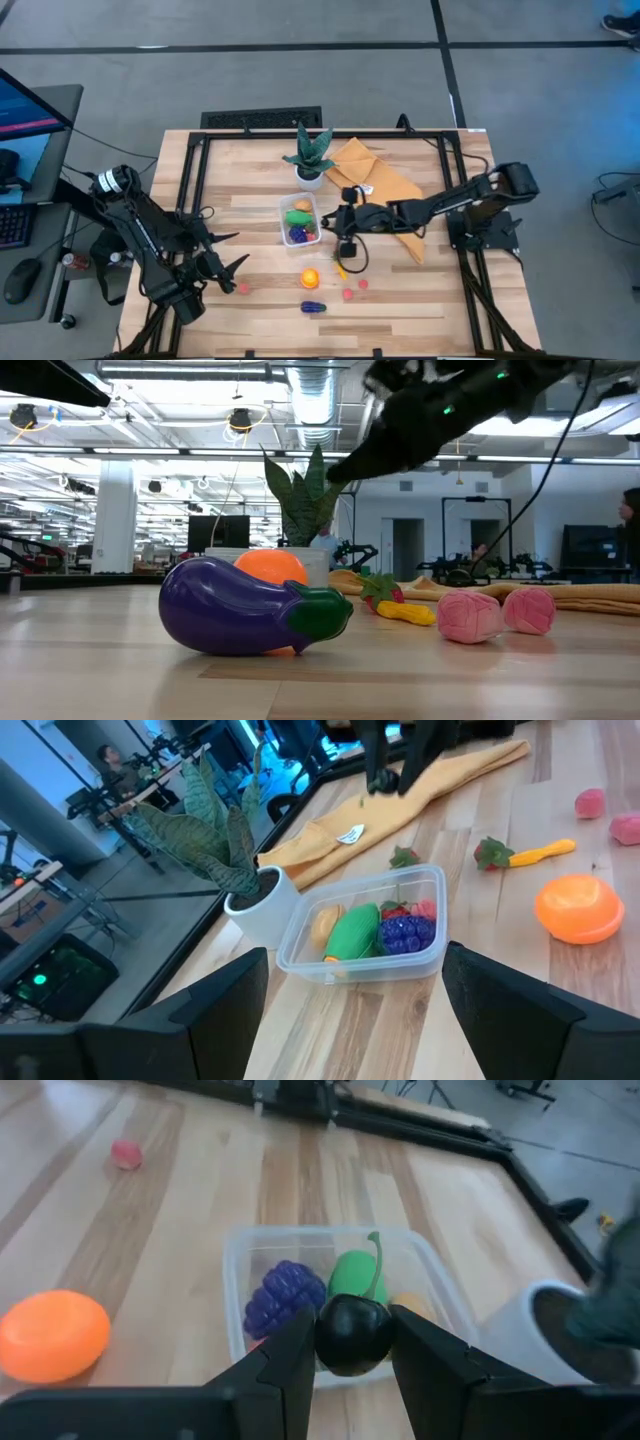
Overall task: Pick and placing Produce into tupperware
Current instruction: Put the cherry into the transparent bin
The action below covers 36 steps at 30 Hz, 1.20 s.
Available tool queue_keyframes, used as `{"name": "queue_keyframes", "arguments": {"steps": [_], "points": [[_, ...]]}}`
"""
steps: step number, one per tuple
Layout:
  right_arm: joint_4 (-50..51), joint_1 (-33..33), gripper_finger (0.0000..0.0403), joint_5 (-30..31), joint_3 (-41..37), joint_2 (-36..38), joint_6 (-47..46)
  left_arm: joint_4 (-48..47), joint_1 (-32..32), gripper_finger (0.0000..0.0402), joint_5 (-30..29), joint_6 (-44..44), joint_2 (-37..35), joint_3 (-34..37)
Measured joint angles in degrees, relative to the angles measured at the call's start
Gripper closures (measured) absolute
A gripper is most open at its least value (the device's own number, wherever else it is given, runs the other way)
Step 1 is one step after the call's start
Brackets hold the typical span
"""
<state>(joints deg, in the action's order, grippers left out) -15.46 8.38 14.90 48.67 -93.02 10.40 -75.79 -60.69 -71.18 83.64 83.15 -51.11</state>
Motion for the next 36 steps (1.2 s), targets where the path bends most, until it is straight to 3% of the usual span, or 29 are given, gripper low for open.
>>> {"name": "queue_keyframes", "arguments": {"steps": [15,36], "points": [[-0.01,-2.53,0.0285,-1.86,10.58,-14.72,-0.33,0.24,0.02,0.0111,-0.11,-0.04,0.0,0.0],[-0.53,-4.41,0.0274,-3.57,11.23,-15.29,-10.2,0.24,0.02,0.0111,-0.17,-0.06,0.0,0.0]]}}
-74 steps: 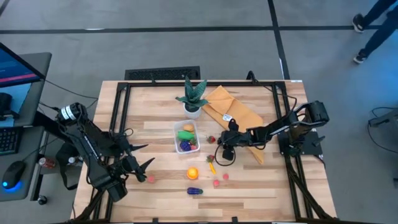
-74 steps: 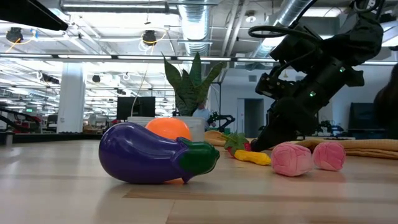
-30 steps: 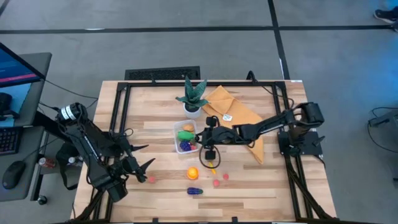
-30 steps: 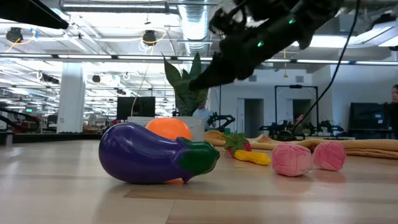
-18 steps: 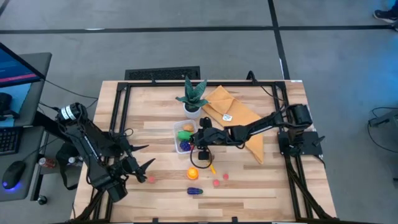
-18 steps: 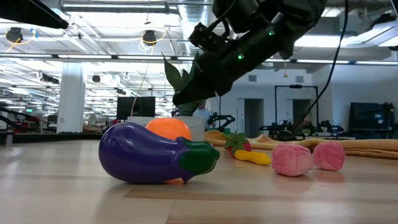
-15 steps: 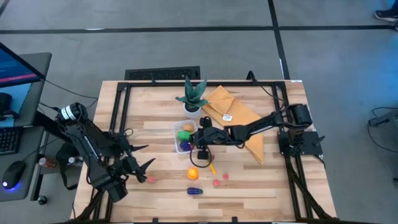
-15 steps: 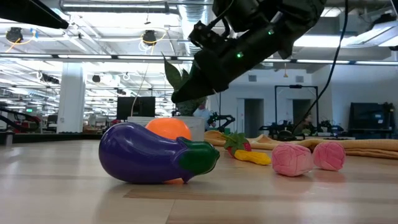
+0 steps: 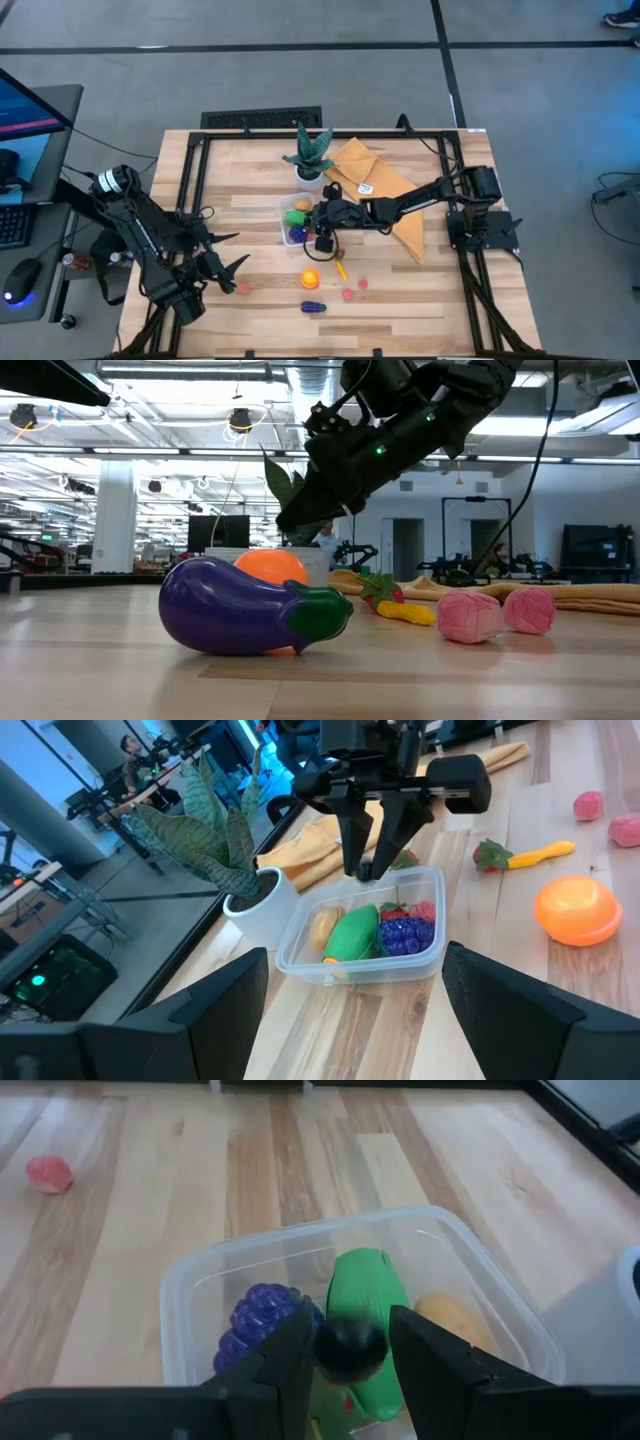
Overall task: Pick and placing Produce into tupperware
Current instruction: Put the cherry into the transparent bin, then put the left peach into the transparent bin
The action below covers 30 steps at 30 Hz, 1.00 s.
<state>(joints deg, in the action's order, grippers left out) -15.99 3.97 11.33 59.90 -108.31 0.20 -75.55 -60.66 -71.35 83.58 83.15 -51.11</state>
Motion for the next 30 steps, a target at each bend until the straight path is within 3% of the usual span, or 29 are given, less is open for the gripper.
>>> {"name": "queue_keyframes", "arguments": {"steps": [5,17,30], "points": [[0.02,0.0,0.0258,0.07,0.0,0.0,-0.66,0.0,0.0,0.0111,0.0,0.01,0.0,0.0],[0.04,0.43,0.0179,0.81,-0.02,0.04,2.67,-0.01,-0.01,0.0111,0.0,-0.01,0.0,0.0],[10.43,2.54,0.0183,3.95,-0.11,4.09,4.32,0.13,0.0,0.0111,0.42,-0.42,0.0,0.0]]}}
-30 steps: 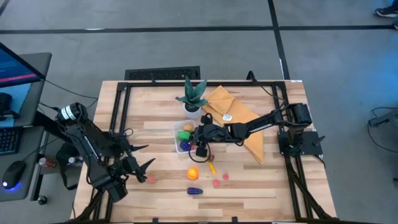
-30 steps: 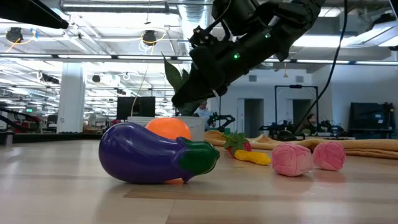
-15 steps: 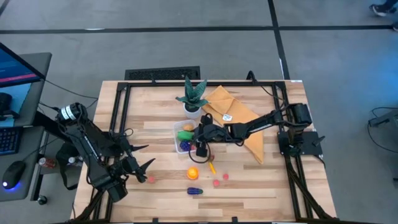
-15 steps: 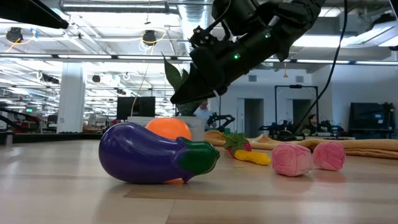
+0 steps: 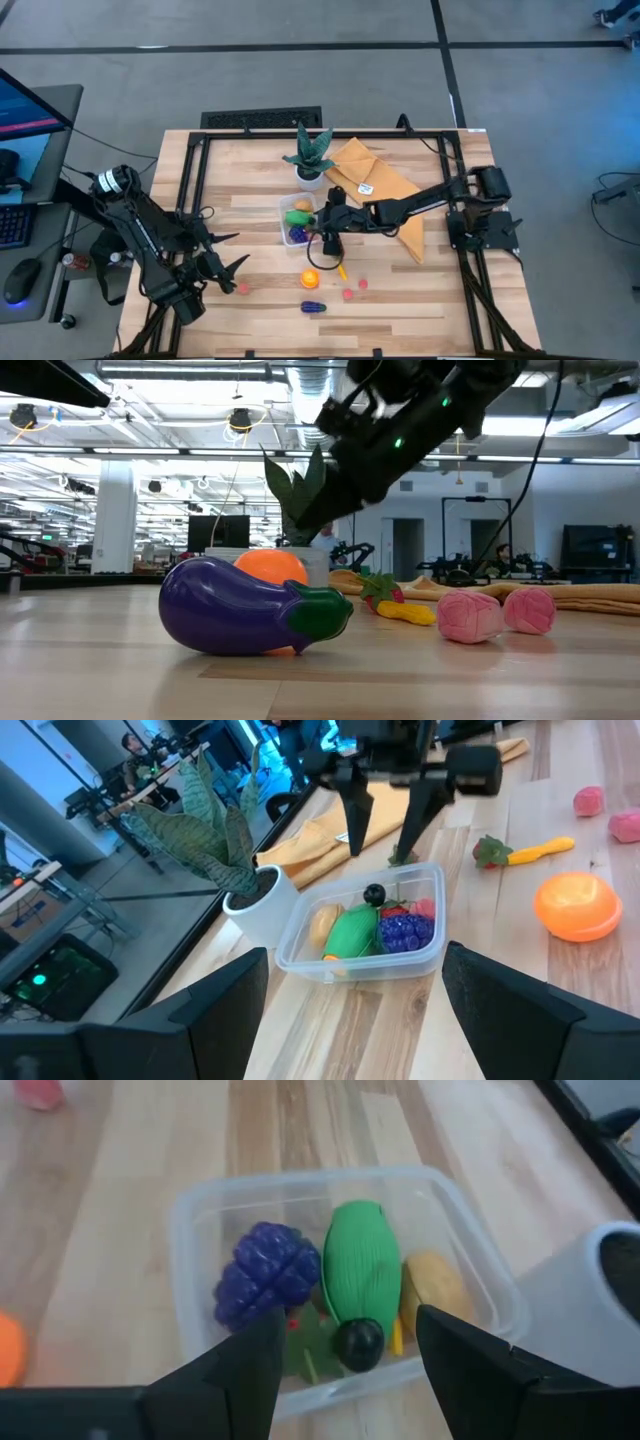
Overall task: Pick and placing Produce into tupperware
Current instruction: Put the left peach into the transparent bin
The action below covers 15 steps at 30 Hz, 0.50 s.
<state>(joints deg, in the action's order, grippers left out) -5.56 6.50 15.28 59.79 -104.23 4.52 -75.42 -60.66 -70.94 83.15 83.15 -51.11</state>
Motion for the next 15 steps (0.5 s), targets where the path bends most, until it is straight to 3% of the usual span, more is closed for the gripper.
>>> {"name": "queue_keyframes", "arguments": {"steps": [8,15], "points": [[12.22,2.57,0.0184,-0.01,0.03,7.62,-0.79,0.38,0.0,0.0111,0.11,0.0,0.0,0.0],[19.58,4.78,0.0186,-0.02,-1.9,8.33,-4.85,0.57,0.0,0.0111,0.62,0.0,0.0,0.0]]}}
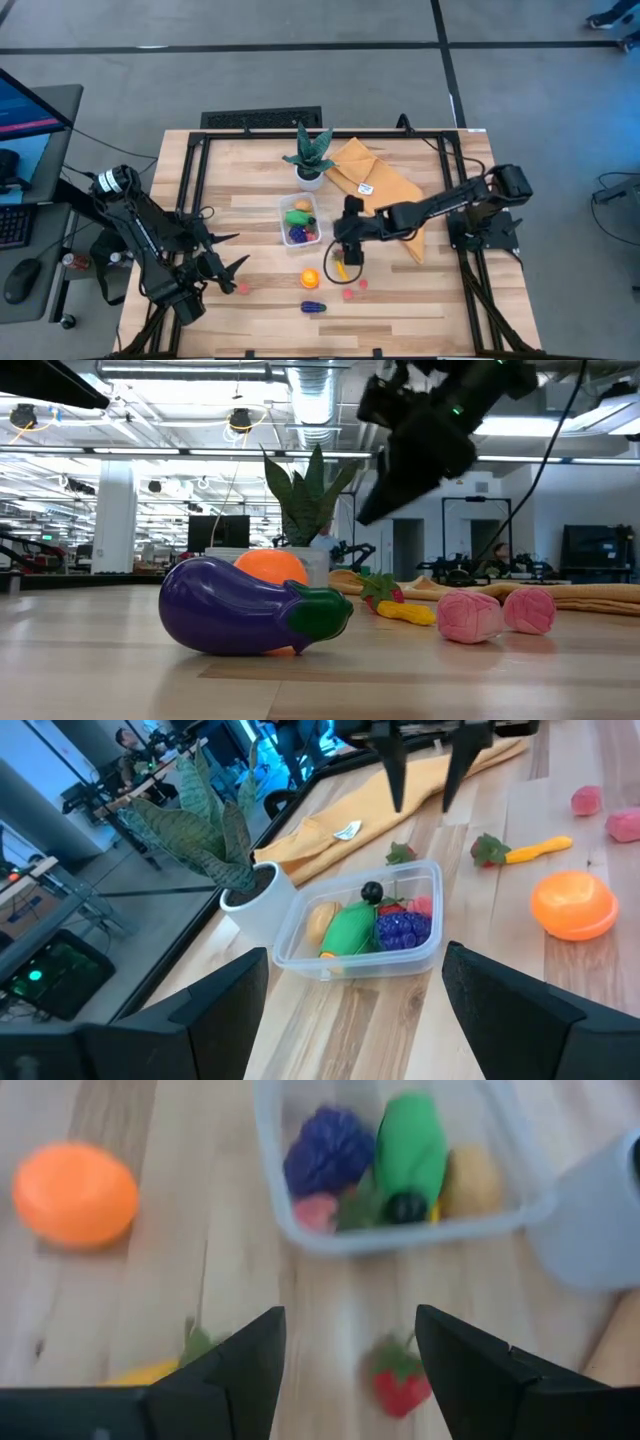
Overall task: Pick and placing Produce into tupperware
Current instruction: Put the left peach into the transparent bin
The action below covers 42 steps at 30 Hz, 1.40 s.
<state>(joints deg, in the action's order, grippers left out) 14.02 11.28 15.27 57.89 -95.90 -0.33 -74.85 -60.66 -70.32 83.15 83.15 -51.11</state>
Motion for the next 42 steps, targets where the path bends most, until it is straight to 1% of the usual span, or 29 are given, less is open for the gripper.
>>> {"name": "queue_keyframes", "arguments": {"steps": [5,12,14,16,17,18,21,23,25,29,31,34,42], "points": [[-0.11,0.36,0.0186,0.0,-3.55,0.0,-3.56,2.09,-0.02,0.0111,0.73,-1.59,0.02,0.02],[-0.5,1.41,0.0186,0.34,-6.11,1.53,-5.7,12.33,0.99,0.0111,-0.3,-9.48,0.09,0.02],[0.76,2.1,0.0186,1.56,-6.57,2.95,-6.05,15.09,1.67,0.0111,-0.84,-11.46,0.09,0.02],[1.94,2.94,0.0186,3.16,-7.12,4.84,-6.71,17.74,2.52,0.0111,0.02,-13.39,0.09,0.02],[2.56,3.37,0.0186,3.81,-7.65,6.08,-7.29,19.12,3.04,0.0111,1.45,-14.35,0.09,0.02],[2.98,3.89,0.0186,4.52,-8.21,7.31,-8.0,20.3,3.5,0.0111,4.09,-15.42,0.09,0.0],[4.11,5.56,0.0186,6.6,-10.92,11.39,-10.59,21.3,4.39,0.0111,15.54,-17.22,0.15,0.02],[3.49,6.98,0.0186,8.57,-12.76,13.98,-12.17,22.1,4.8,0.0111,21.15,-15.78,0.45,0.02],[3.0,8.56,0.0186,10.6,-14.41,16.2,-13.54,23.51,4.64,0.0111,24.22,-13.87,0.44,0.57],[2.07,11.66,0.0186,14.68,-16.05,18.67,-15.16,30.93,3.83,0.0111,30.65,-14.72,0.46,3.05],[1.4,13.18,0.0186,16.74,-16.65,19.23,-15.22,34.02,3.55,0.0111,33.02,-14.89,0.46,4.71],[0.01,15.13,0.0186,18.28,-17.05,19.24,-15.2,38.1,3.27,0.0111,35.28,-14.72,0.46,7.3],[-0.98,19.26,0.0186,23.02,-17.1,19.02,-15.29,48.66,2.21,0.0111,36.06,-13.31,0.46,14.94]]}}
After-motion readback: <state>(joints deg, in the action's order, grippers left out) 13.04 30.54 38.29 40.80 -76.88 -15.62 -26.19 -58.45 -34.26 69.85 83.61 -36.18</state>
